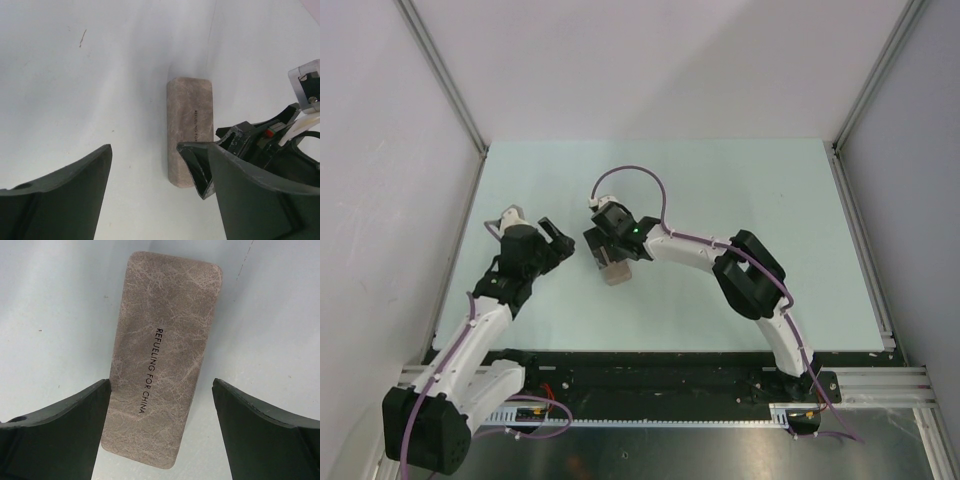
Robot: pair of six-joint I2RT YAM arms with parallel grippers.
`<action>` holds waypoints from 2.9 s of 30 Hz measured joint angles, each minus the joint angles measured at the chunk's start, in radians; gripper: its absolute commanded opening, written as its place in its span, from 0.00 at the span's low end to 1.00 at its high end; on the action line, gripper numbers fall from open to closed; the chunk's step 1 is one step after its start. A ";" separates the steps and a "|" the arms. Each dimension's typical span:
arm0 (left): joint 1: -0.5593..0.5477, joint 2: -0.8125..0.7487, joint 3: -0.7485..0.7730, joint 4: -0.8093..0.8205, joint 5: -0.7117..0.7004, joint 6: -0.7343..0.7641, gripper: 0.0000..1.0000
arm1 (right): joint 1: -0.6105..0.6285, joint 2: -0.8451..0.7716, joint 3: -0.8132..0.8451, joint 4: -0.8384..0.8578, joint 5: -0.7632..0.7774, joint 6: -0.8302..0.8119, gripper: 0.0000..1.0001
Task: Organize the sunglasses
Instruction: Move the case with the sunglasses to the center of the board, then reset both arms
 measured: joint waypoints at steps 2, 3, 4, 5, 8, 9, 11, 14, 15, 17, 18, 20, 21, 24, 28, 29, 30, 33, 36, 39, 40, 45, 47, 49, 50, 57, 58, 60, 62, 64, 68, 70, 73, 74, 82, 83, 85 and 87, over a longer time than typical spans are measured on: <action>0.000 -0.008 0.007 -0.014 -0.003 0.003 0.93 | 0.003 0.000 0.000 0.000 0.007 0.000 0.88; 0.000 -0.013 0.010 -0.020 -0.007 0.003 0.95 | 0.003 0.000 0.000 0.000 0.009 0.000 0.88; 0.000 -0.021 0.012 -0.023 -0.012 0.004 0.96 | 0.003 0.000 0.000 0.000 0.011 0.000 0.88; 0.000 -0.032 0.017 -0.030 -0.019 0.007 0.97 | 0.003 0.000 0.000 0.000 0.012 0.000 0.88; 0.000 -0.055 0.026 -0.035 -0.031 0.010 0.98 | 0.005 0.000 0.000 0.000 0.016 0.002 0.88; 0.000 -0.060 0.029 -0.037 -0.034 0.010 0.98 | 0.006 -0.001 -0.001 0.000 0.019 0.002 0.87; 0.000 -0.067 0.034 -0.042 -0.043 0.010 0.98 | 0.008 -0.005 -0.005 0.003 0.029 0.002 0.87; 0.000 -0.072 0.034 -0.046 -0.051 0.010 0.98 | 0.016 -0.027 -0.037 0.022 0.060 0.009 0.87; 0.000 -0.072 0.034 -0.048 -0.052 0.010 0.99 | 0.020 -0.036 -0.049 0.026 0.073 0.009 0.87; 0.000 -0.072 0.034 -0.053 -0.053 0.010 0.99 | 0.029 -0.047 -0.062 0.026 0.098 0.008 0.87; 0.000 -0.072 0.034 -0.056 -0.054 0.010 0.99 | 0.032 -0.047 -0.063 0.027 0.105 0.008 0.87; 0.000 -0.074 0.034 -0.061 -0.057 0.011 0.99 | 0.038 -0.048 -0.064 0.029 0.119 0.008 0.87; 0.000 -0.074 0.034 -0.064 -0.060 0.011 0.99 | 0.041 -0.048 -0.064 0.029 0.123 0.008 0.87; 0.000 -0.077 0.035 -0.067 -0.063 0.011 0.99 | 0.045 -0.048 -0.066 0.030 0.128 0.008 0.87; 0.000 -0.077 0.036 -0.071 -0.070 0.012 0.99 | 0.050 -0.049 -0.071 0.038 0.127 0.008 0.87; 0.000 -0.077 0.036 -0.071 -0.071 0.012 1.00 | 0.051 -0.049 -0.071 0.039 0.127 0.008 0.87; 0.000 -0.077 0.036 -0.072 -0.071 0.013 1.00 | 0.051 -0.049 -0.071 0.039 0.127 0.008 0.87; 0.000 -0.077 0.036 -0.072 -0.071 0.013 0.99 | 0.051 -0.050 -0.072 0.041 0.119 0.008 0.87; 0.000 -0.077 0.035 -0.072 -0.074 0.013 0.99 | 0.051 -0.050 -0.071 0.037 0.106 0.008 0.87; 0.000 -0.077 0.035 -0.072 -0.074 0.013 1.00 | 0.050 -0.050 -0.071 0.033 0.092 0.009 0.87; 0.000 -0.077 0.036 -0.072 -0.074 0.013 1.00 | 0.050 -0.050 -0.071 0.032 0.090 0.009 0.87; 0.000 -0.076 0.036 -0.072 -0.075 0.013 1.00 | 0.043 -0.048 -0.072 0.028 0.074 0.009 0.87; 0.000 -0.073 0.036 -0.072 -0.074 0.013 1.00 | 0.040 -0.044 -0.071 0.029 0.063 0.009 0.85; 0.000 -0.069 0.036 -0.072 -0.074 0.013 1.00 | 0.037 -0.032 -0.071 0.027 0.051 0.008 0.84; 0.000 -0.068 0.036 -0.072 -0.074 0.013 1.00 | 0.037 -0.022 -0.071 0.027 0.044 0.010 0.82; 0.000 -0.061 0.036 -0.072 -0.074 0.013 1.00 | 0.031 0.011 -0.066 0.008 0.055 0.040 0.59; 0.000 -0.061 0.036 -0.072 -0.074 0.013 1.00 | 0.029 0.011 -0.066 0.005 0.068 0.055 0.58; 0.000 -0.060 0.036 -0.072 -0.074 0.013 1.00 | 0.022 0.011 -0.070 0.003 0.093 0.092 0.54; 0.000 -0.058 0.036 -0.072 -0.074 0.013 1.00 | 0.011 -0.002 -0.095 0.018 0.121 0.134 0.50; 0.000 -0.054 0.036 -0.072 -0.073 0.013 1.00 | -0.011 -0.038 -0.156 0.037 0.150 0.173 0.50; 0.000 -0.047 0.038 -0.072 -0.071 0.017 1.00 | -0.078 -0.123 -0.286 0.044 0.196 0.246 0.50; 0.000 -0.043 0.038 -0.072 -0.068 0.019 1.00 | -0.110 -0.146 -0.317 0.038 0.211 0.265 0.54; 0.000 -0.040 0.040 -0.072 -0.065 0.020 1.00 | -0.140 -0.157 -0.333 0.032 0.228 0.271 0.63; 0.000 -0.039 0.041 -0.072 -0.064 0.019 1.00 | -0.145 -0.158 -0.335 0.031 0.232 0.270 0.66; 0.000 -0.038 0.042 -0.072 -0.048 0.024 1.00 | -0.146 -0.159 -0.336 0.040 0.224 0.222 0.99; 0.000 -0.038 0.042 -0.072 -0.047 0.027 1.00 | -0.146 -0.160 -0.338 0.041 0.223 0.211 1.00; 0.000 -0.039 0.042 -0.072 -0.044 0.029 1.00 | -0.147 -0.169 -0.344 0.038 0.219 0.187 1.00; 0.000 -0.039 0.043 -0.072 -0.041 0.029 1.00 | -0.148 -0.182 -0.352 0.029 0.209 0.165 1.00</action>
